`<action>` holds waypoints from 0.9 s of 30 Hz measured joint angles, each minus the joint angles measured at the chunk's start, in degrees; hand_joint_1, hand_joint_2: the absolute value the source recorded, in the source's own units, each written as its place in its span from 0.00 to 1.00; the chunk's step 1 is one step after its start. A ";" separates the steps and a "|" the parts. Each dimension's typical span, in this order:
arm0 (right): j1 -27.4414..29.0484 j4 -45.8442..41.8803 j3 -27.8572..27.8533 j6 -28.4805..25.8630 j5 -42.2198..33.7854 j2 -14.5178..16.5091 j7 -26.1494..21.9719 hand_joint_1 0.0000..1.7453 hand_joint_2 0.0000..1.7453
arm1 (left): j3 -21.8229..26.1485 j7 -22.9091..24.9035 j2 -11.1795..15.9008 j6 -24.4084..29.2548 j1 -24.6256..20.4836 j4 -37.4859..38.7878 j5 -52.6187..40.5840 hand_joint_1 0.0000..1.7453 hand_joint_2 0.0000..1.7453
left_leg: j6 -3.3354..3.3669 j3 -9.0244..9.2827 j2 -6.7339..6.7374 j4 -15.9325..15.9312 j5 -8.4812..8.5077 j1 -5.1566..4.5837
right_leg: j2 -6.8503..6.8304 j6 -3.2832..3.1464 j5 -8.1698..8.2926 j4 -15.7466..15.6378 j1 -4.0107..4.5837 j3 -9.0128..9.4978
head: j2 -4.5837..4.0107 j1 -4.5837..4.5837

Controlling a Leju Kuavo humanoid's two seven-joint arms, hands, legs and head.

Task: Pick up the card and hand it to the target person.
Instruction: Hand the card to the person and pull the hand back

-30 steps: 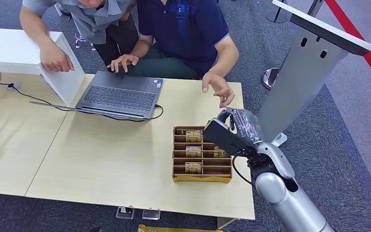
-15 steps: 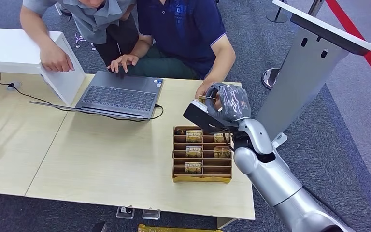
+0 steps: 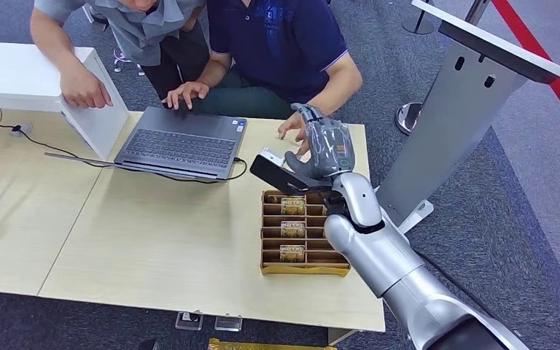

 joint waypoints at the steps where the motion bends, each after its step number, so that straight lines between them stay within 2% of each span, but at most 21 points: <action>1: 0.53 -1.30 -0.28 0.51 -0.87 -0.54 -0.14 0.00 1.00 | 0.02 -0.02 0.05 0.00 0.06 0.00 0.12 0.00 1.00 | 0.01 -0.01 -0.02 -0.01 0.01 0.00 | -0.02 0.00 0.01 -0.01 0.00 0.00 | 0.00 0.00; 8: 6.84 -14.47 -4.25 3.80 -12.01 -5.74 -2.05 0.00 1.00 | 0.17 -0.07 0.45 0.03 0.14 -0.07 1.12 0.00 1.00 | 0.01 -0.01 -0.22 0.02 0.00 0.03 | -0.21 0.01 -0.04 -0.06 0.03 0.05 | 0.00 0.00; 14: 17.28 -29.26 -8.98 6.72 -24.99 -13.33 -5.35 0.00 1.00 | 0.38 -0.11 0.65 0.07 0.21 -0.16 1.83 0.00 1.00 | 0.03 -0.03 -0.45 0.01 0.04 0.05 | -0.44 0.03 -0.06 -0.15 0.05 0.11 | 0.00 0.00; 19: 28.83 -40.21 -15.08 12.05 -38.66 -18.14 -11.50 0.00 1.00 | 1.01 -0.01 0.84 0.15 0.30 -0.28 2.66 0.00 1.00 | 0.05 -0.04 -0.58 0.00 0.04 0.03 | -0.57 0.04 -0.09 -0.19 0.03 0.14 | 0.00 0.00; 22: 34.88 -44.60 -17.25 14.51 -42.79 -20.01 -14.61 0.00 1.00 | 1.90 0.04 0.84 0.33 0.37 -0.32 3.57 0.00 1.00 | 0.04 -0.01 -0.69 -0.03 0.05 0.03 | -0.68 0.04 -0.11 -0.26 0.03 0.19 | 0.00 0.00; 27: 43.82 -48.94 -19.38 16.81 -45.17 -21.11 -18.35 0.00 1.00 | 3.50 -0.25 0.88 0.66 0.45 -0.33 5.04 0.00 1.00 | 0.02 -0.04 -0.55 0.02 -0.02 0.01 | -0.54 0.03 -0.13 -0.17 0.01 0.10 | 0.00 0.00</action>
